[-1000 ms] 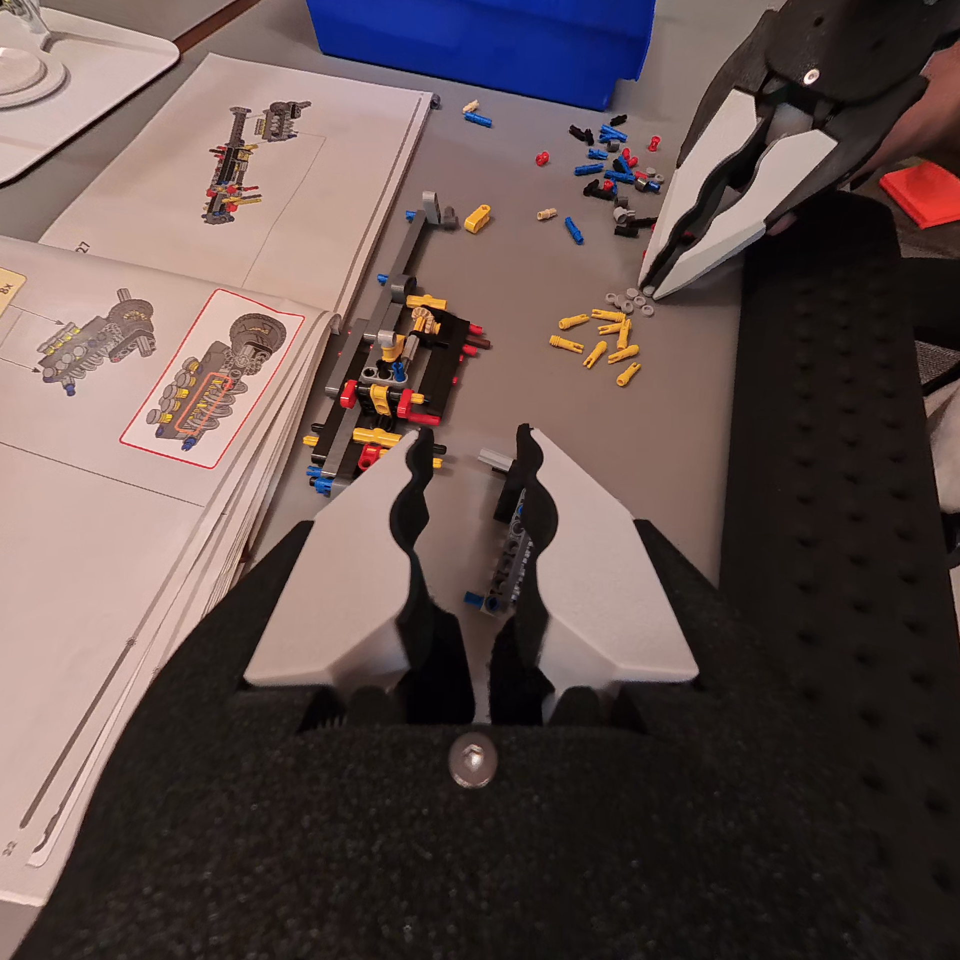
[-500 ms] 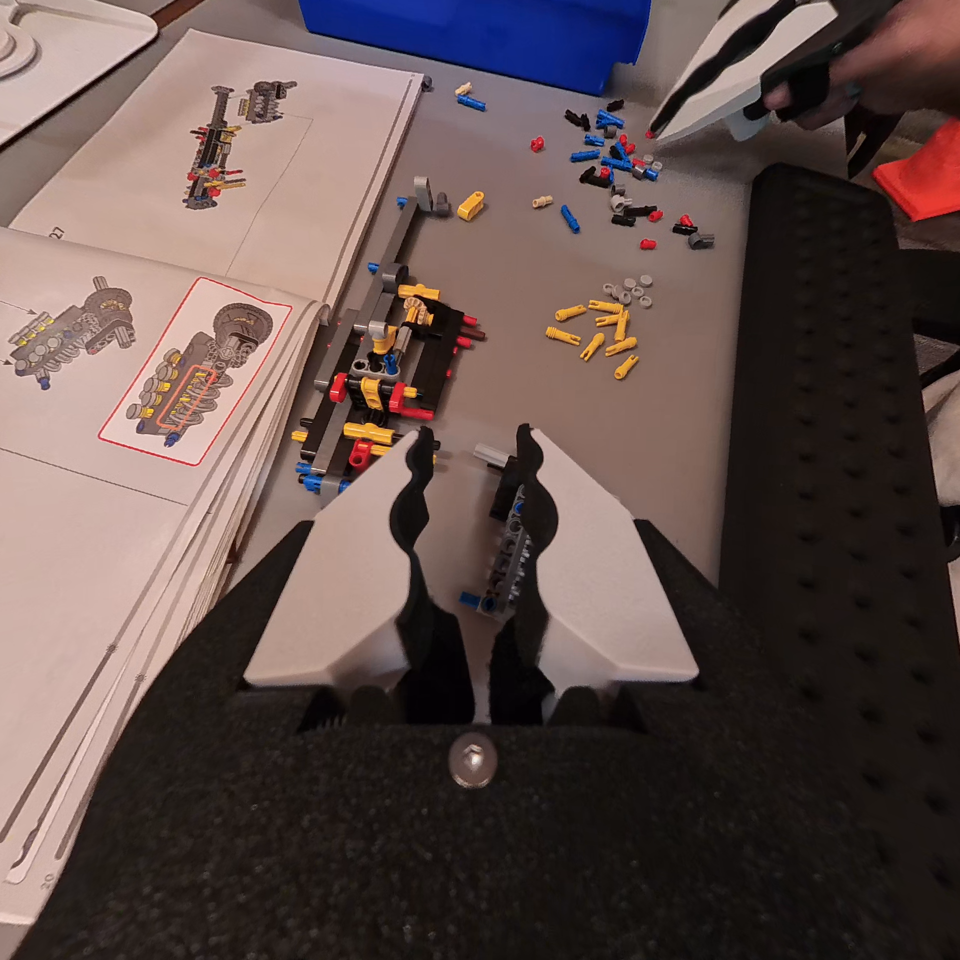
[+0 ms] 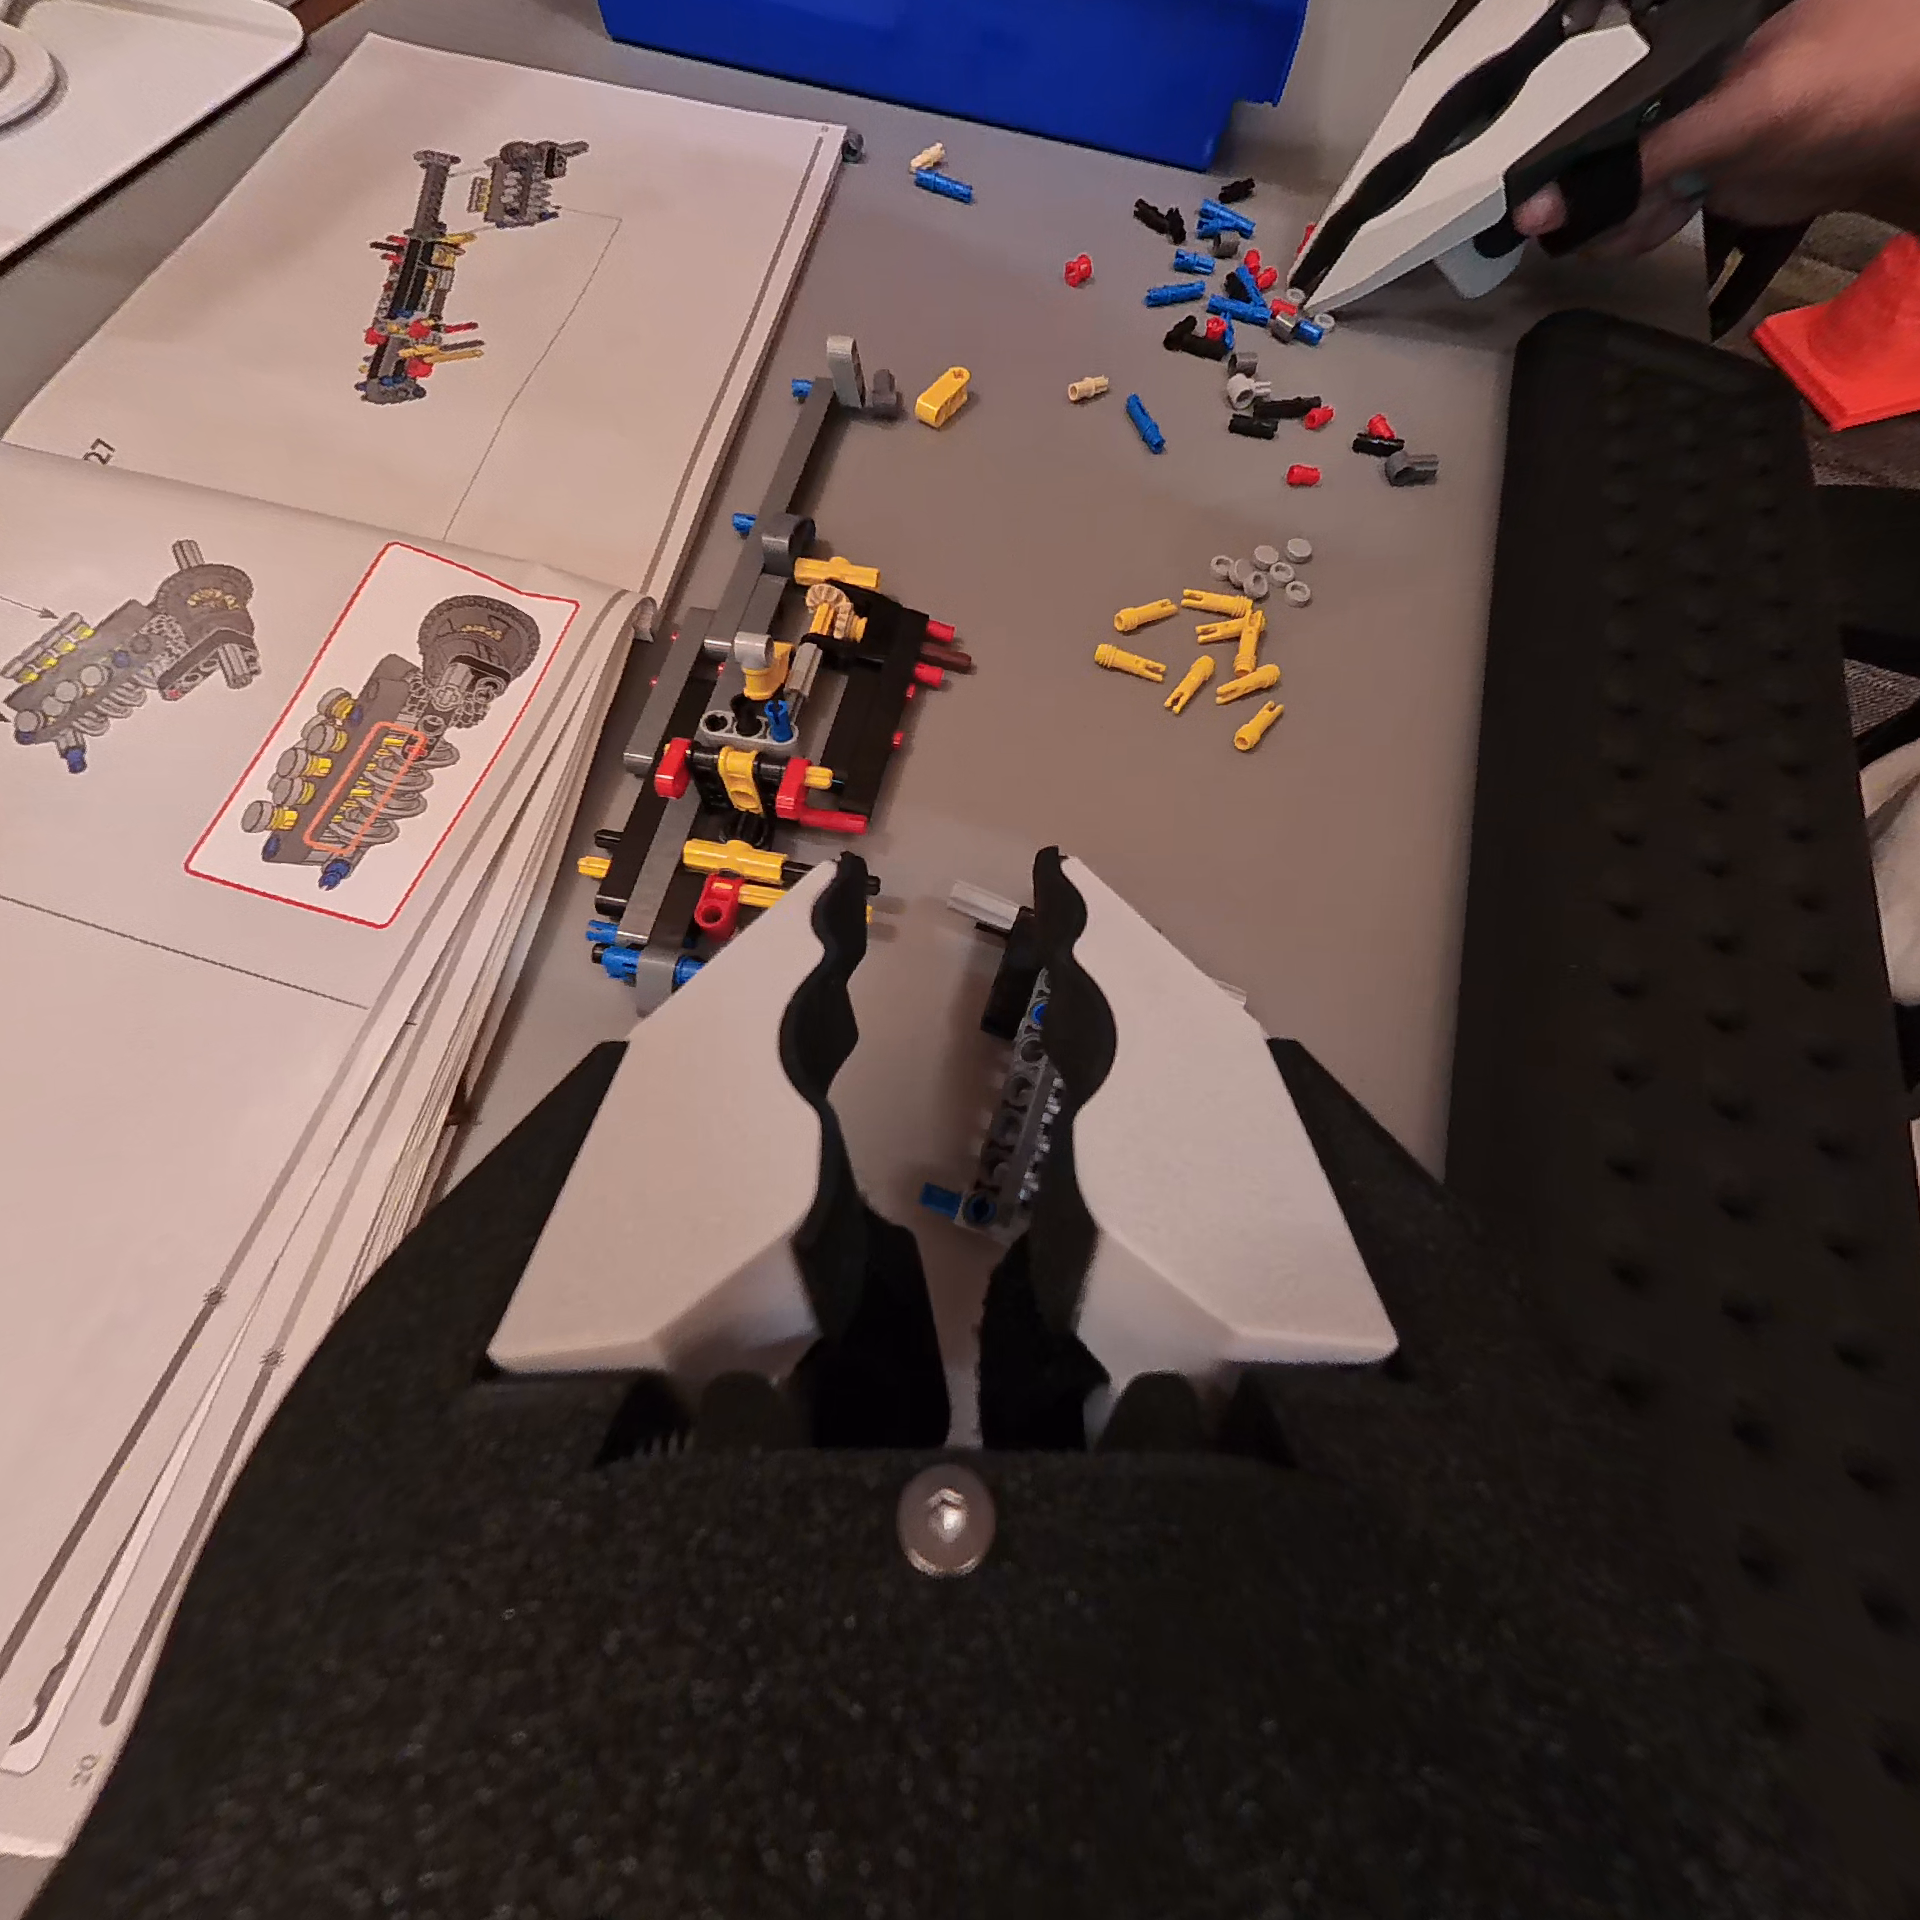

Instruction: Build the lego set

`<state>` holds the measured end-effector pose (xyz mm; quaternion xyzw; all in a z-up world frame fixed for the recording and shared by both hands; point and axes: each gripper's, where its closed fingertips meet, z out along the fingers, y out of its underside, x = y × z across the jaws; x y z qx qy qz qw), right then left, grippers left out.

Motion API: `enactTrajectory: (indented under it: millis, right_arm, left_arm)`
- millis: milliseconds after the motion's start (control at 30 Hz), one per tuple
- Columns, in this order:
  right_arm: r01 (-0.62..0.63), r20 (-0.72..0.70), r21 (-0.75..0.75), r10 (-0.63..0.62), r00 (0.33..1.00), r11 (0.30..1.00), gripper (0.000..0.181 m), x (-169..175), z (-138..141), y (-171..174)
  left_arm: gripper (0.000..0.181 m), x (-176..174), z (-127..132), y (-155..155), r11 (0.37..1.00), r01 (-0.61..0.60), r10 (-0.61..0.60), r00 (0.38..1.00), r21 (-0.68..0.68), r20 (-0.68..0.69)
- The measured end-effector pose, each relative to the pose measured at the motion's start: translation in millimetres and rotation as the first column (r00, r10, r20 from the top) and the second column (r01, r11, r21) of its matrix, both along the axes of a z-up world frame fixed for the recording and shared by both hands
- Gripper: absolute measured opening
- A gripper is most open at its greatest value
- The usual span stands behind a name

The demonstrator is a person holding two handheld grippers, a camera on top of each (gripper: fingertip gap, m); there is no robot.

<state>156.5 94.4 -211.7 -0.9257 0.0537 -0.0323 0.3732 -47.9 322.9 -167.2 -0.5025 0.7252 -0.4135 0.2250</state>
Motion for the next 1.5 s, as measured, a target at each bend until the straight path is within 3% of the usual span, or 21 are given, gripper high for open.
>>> enactTrajectory:
  millis: [167,267,367,467,533,767,1000,1100,1233,1400,1500]
  right_arm:
    - [-0.009,0.016,-0.009,0.009,1.000,1.000,0.006,1.8,0.3,3.6]
    - [-0.023,0.036,0.021,0.022,0.999,1.000,0.006,-2.5,13.9,10.1]
    - [-0.141,0.038,0.073,0.138,0.990,0.987,0.006,-37.7,34.1,34.1]
    - [-0.269,0.013,0.054,0.269,0.963,0.962,0.006,-83.1,29.2,65.5]
    - [-0.309,0.043,0.033,0.307,0.951,0.951,0.006,-94.7,21.4,83.5]
    - [-0.360,0.026,-0.080,0.363,0.932,0.930,0.006,-99.1,-0.4,105.1]
    - [-0.332,0.030,-0.045,0.333,0.942,0.942,0.011,-94.0,0.3,111.2]
    - [-0.298,0.052,0.041,0.296,0.954,0.954,0.012,-87.9,12.3,132.2]
    - [-0.219,0.050,0.162,0.213,0.976,0.962,0.015,-79.8,36.7,190.6]
    - [-0.179,0.046,0.179,0.174,0.984,0.967,0.017,-66.6,52.0,247.3]
    - [-0.144,0.049,0.192,0.137,0.989,0.971,0.017,-57.2,45.9,264.3]
  left_arm:
    - [0.030,-0.2,1.6,1.0,1.000,-0.004,0.004,1.000,-0.002,0.005]
    - [0.031,-0.2,2.4,1.8,1.000,-0.007,0.007,1.000,-0.002,0.009]
    - [0.030,0.0,1.6,2.3,1.000,-0.009,0.009,1.000,-0.003,0.005]
    - [0.030,-0.2,0.7,1.0,1.000,-0.003,0.003,1.000,0.002,0.002]
    - [0.030,-0.8,0.7,0.8,1.000,-0.002,0.002,1.000,0.011,0.003]
    - [0.031,-1.4,6.6,6.9,1.000,-0.021,0.020,1.000,0.022,0.023]
    - [0.031,-1.0,8.5,12.0,0.999,-0.046,0.046,0.999,0.023,0.021]
    - [0.028,5.9,13.2,28.3,0.990,-0.137,0.136,0.989,0.016,0.054]
    - [0.027,12.3,12.0,69.3,0.946,-0.324,0.322,0.944,0.014,0.067]
    - [0.027,11.7,11.3,111.2,0.862,-0.507,0.504,0.860,0.013,0.086]
    - [0.027,13.4,14.4,123.9,0.831,-0.557,0.555,0.825,-0.020,0.105]
